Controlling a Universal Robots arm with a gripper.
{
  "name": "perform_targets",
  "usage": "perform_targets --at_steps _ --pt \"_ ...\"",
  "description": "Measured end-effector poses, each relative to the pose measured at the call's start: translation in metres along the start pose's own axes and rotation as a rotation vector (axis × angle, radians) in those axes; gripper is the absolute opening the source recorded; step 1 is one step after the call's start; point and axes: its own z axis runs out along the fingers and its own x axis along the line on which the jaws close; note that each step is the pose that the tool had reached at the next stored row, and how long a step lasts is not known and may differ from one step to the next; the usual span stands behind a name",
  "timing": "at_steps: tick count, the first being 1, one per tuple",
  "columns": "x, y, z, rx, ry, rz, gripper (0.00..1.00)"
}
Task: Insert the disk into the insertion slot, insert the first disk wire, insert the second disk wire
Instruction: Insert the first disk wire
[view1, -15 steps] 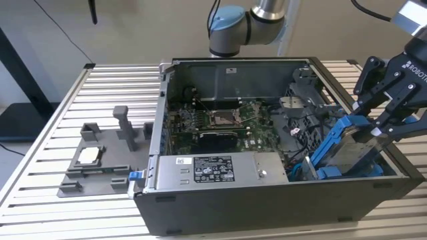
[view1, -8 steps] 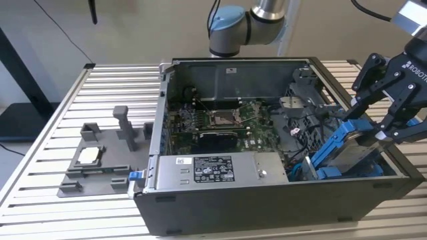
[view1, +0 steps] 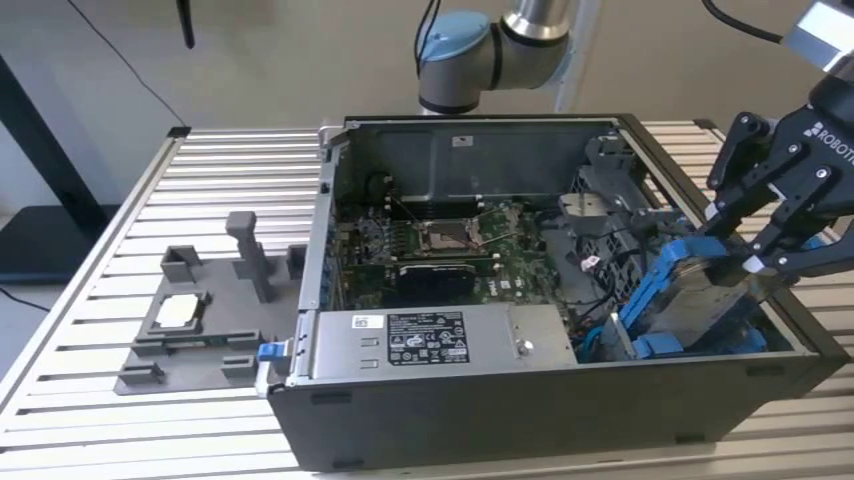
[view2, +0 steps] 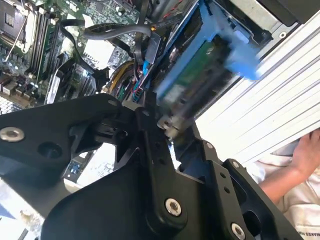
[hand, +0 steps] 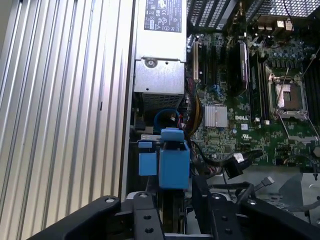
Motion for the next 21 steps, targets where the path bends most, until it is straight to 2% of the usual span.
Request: perform_targets --at_steps 1,7,9,10,11,15,16,18,21 --pt "0.0 0.0 0.0 0.0001 0.0 0.0 0.38" --pt "-0.0003 0.0002 -0.0004 0.0005 0.0006 0.0 0.38" --pt "-0.0006 0.0007 -0.0022 0.0006 0.0008 0.0 0.38" --pt "-0.0011 0.001 -0.0021 0.0058 0.0004 0.0 0.38" --pt "-0.0014 0.0013 -0.0021 0.0198 0.001 -0.001 0.38" --pt "-0.0023 0.0019 -0.0019 0.0906 0.0029 -0.006 0.38" --pt "-0.0028 0.0021 -0.0017 0.1057 0.0033 -0.007 0.38" --pt "-0.0055 0.0024 -0.0016 0.1251 0.0042 -0.01 0.38" --pt "-0.0096 0.0028 -0.0012 0.1486 0.0052 -0.013 0.38"
